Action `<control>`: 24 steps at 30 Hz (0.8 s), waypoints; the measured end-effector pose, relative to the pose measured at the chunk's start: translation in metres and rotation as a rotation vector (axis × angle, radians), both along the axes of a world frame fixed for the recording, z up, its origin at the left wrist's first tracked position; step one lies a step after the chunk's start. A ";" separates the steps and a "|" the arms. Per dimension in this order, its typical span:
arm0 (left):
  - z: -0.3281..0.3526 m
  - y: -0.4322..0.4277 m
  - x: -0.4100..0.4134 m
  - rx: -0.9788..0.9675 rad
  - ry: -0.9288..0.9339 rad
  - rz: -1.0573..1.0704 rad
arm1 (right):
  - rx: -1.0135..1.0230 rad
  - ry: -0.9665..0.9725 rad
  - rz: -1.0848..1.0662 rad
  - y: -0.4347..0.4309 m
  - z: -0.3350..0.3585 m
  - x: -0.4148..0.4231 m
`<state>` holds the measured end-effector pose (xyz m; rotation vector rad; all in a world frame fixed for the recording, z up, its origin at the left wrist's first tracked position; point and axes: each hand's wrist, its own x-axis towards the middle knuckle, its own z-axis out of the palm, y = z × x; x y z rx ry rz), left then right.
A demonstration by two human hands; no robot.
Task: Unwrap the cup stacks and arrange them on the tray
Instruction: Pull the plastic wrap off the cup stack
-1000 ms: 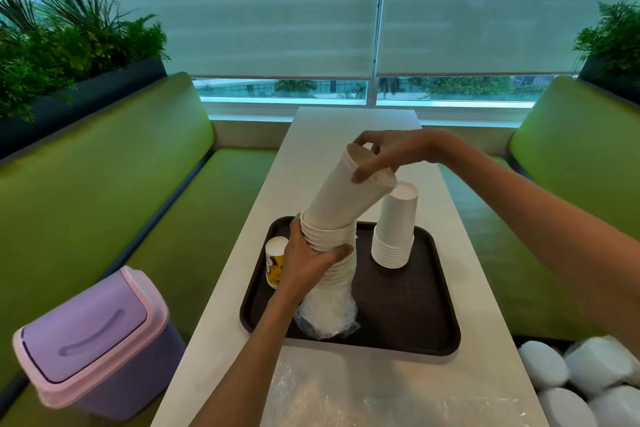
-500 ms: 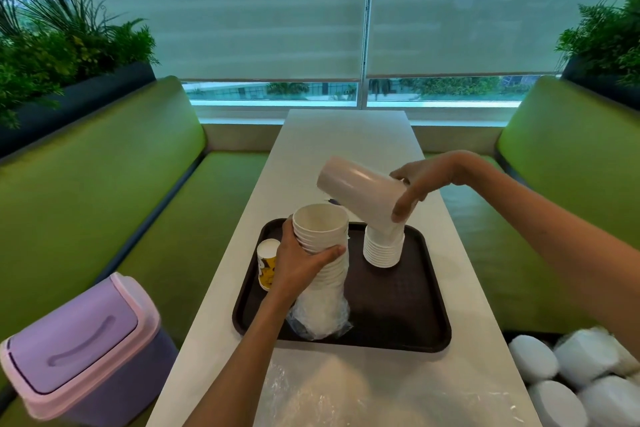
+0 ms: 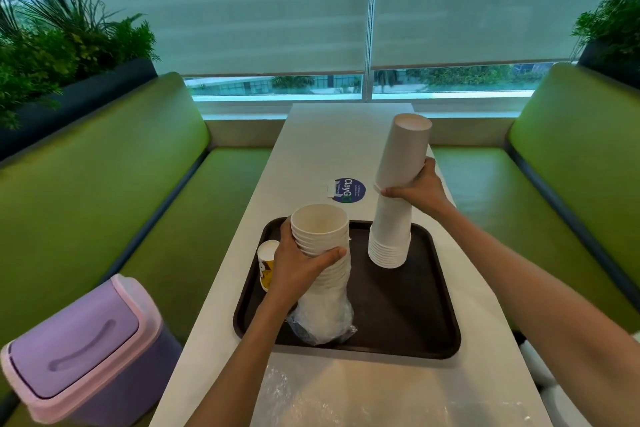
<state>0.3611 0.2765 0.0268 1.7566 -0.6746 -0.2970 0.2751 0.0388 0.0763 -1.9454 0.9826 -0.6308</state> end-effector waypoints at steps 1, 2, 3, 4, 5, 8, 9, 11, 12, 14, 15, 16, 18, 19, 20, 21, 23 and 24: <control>-0.001 0.000 0.001 0.000 -0.005 0.001 | -0.008 -0.001 0.000 -0.001 -0.005 0.002; -0.001 0.000 0.001 0.000 -0.006 0.002 | -0.018 0.009 0.000 -0.002 -0.009 0.004; -0.001 -0.001 0.001 0.001 -0.005 0.000 | -0.032 0.015 0.001 -0.003 -0.013 0.006; -0.001 -0.001 0.001 0.000 -0.003 -0.003 | -0.036 0.026 0.000 -0.004 -0.015 0.007; -0.001 -0.001 0.001 0.001 -0.001 -0.006 | -0.036 0.040 0.002 -0.004 -0.019 0.007; -0.002 -0.001 0.001 0.001 -0.004 -0.005 | 0.030 0.081 0.015 -0.002 -0.027 0.005; -0.002 0.000 0.001 0.003 -0.003 -0.003 | 0.048 0.083 0.012 -0.002 -0.030 0.004; -0.004 0.000 0.001 0.005 0.001 -0.002 | 0.065 0.064 -0.016 -0.004 -0.031 0.001; -0.004 0.000 0.001 0.008 0.001 -0.003 | 0.044 0.047 -0.049 -0.004 -0.027 0.000; -0.004 0.001 -0.001 0.015 0.005 -0.009 | -0.061 0.000 -0.108 -0.004 -0.012 0.000; -0.004 0.000 -0.001 0.014 0.007 -0.010 | -0.138 -0.046 -0.118 -0.003 -0.003 0.002; -0.003 0.000 -0.002 0.012 0.010 -0.012 | -0.218 -0.103 -0.105 0.001 0.008 0.003; -0.004 0.000 -0.002 0.004 0.012 -0.007 | -0.327 -0.180 0.019 0.013 0.029 0.009; -0.004 -0.001 -0.002 0.000 0.012 -0.005 | -0.343 -0.166 0.119 0.021 0.037 0.013; -0.005 -0.001 -0.002 -0.001 0.014 0.000 | -0.342 -0.109 0.226 0.028 0.045 0.017; -0.004 -0.001 -0.003 -0.001 0.014 0.004 | -0.336 -0.021 0.334 0.038 0.052 0.021; -0.003 -0.001 -0.003 -0.001 0.015 0.008 | -0.302 0.198 0.541 0.057 0.064 0.030; -0.002 -0.001 -0.003 0.001 0.016 0.006 | -0.270 0.311 0.624 0.067 0.067 0.034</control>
